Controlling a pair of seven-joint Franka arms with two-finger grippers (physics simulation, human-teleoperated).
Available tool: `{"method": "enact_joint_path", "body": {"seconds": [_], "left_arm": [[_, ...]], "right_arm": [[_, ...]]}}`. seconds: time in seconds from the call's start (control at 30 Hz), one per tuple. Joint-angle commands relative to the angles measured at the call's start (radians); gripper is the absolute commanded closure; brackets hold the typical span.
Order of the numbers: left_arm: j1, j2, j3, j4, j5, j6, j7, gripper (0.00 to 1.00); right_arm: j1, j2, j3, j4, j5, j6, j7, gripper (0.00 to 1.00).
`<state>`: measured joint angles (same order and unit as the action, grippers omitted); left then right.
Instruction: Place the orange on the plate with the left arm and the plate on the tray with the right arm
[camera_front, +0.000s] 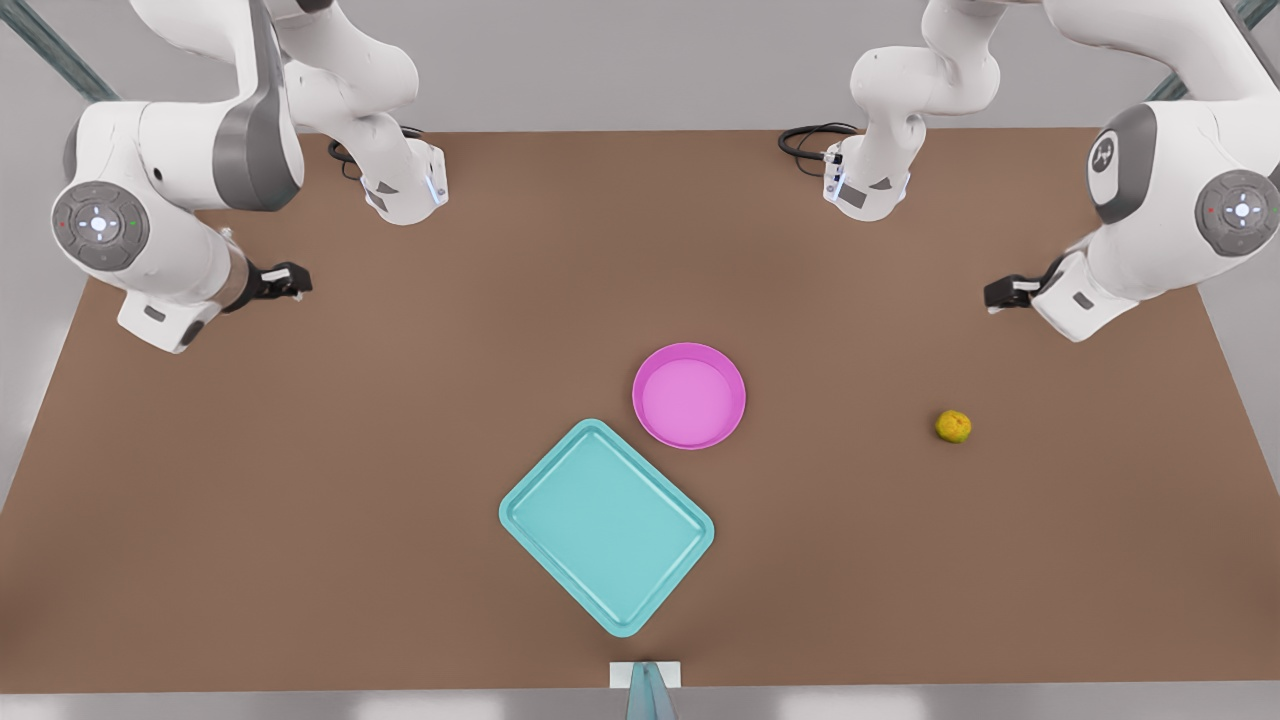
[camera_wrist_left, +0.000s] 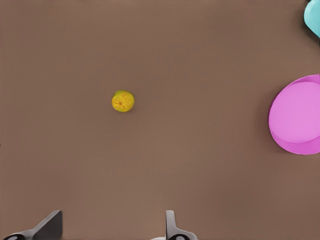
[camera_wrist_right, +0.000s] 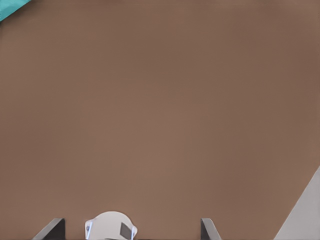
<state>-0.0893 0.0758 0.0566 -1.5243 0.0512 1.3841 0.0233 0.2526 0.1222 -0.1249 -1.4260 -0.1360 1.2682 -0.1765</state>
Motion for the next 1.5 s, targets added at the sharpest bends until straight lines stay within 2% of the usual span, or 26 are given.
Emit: {"method": "enact_joint_path", "body": {"seconds": [0.0,0.07,0.13,0.17,0.2,0.23,0.27,0.3,0.37,0.53,0.7,1.47], "left_arm": [[-0.010,0.002,0.000,0.001,0.002,0.118,-0.014,0.00],[-0.009,0.024,0.003,-0.002,-0.001,0.118,-0.016,0.00],[-0.009,0.209,0.060,-0.005,-0.008,0.171,-0.019,0.00],[-0.010,0.314,0.065,-0.020,-0.010,0.328,-0.058,0.00],[-0.010,0.323,0.065,-0.107,-0.011,0.515,-0.120,0.00],[-0.009,0.326,0.065,-0.253,-0.011,0.783,-0.117,0.00],[-0.004,0.344,0.065,-0.333,-0.011,0.918,-0.102,0.00],[0.008,0.381,0.069,-0.372,-0.028,1.015,-0.066,0.00],[0.011,0.395,0.072,-0.405,-0.037,1.070,-0.054,0.00],[0.029,0.383,0.092,-0.474,-0.034,1.063,0.053,0.00],[0.029,0.381,0.095,-0.479,-0.034,0.986,0.116,0.00],[0.060,0.492,0.095,-0.478,-0.034,1.035,0.129,0.00]], "right_arm": [[-0.001,-0.007,-0.001,-0.013,-0.004,0.243,-0.058,0.00],[-0.001,-0.007,0.001,-0.011,-0.004,0.238,-0.058,0.00],[-0.003,-0.004,0.001,-0.013,-0.002,0.237,-0.057,0.00],[-0.006,0.000,-0.001,-0.014,0.003,0.237,-0.057,0.00],[-0.004,0.000,-0.001,-0.013,0.003,0.240,-0.057,0.00],[-0.004,0.002,-0.001,-0.013,0.003,0.241,-0.057,0.00],[-0.001,0.002,-0.001,-0.013,0.003,0.241,-0.057,0.00],[-0.001,0.002,-0.001,-0.013,0.007,0.240,-0.055,0.00],[-0.001,0.005,-0.001,-0.013,0.010,0.240,-0.055,0.00],[-0.003,0.010,0.001,-0.016,0.012,0.232,-0.054,0.00],[-0.001,0.014,0.001,-0.016,0.015,0.232,-0.055,0.00],[-0.003,0.028,0.001,-0.016,0.022,0.231,-0.055,0.00]]}}
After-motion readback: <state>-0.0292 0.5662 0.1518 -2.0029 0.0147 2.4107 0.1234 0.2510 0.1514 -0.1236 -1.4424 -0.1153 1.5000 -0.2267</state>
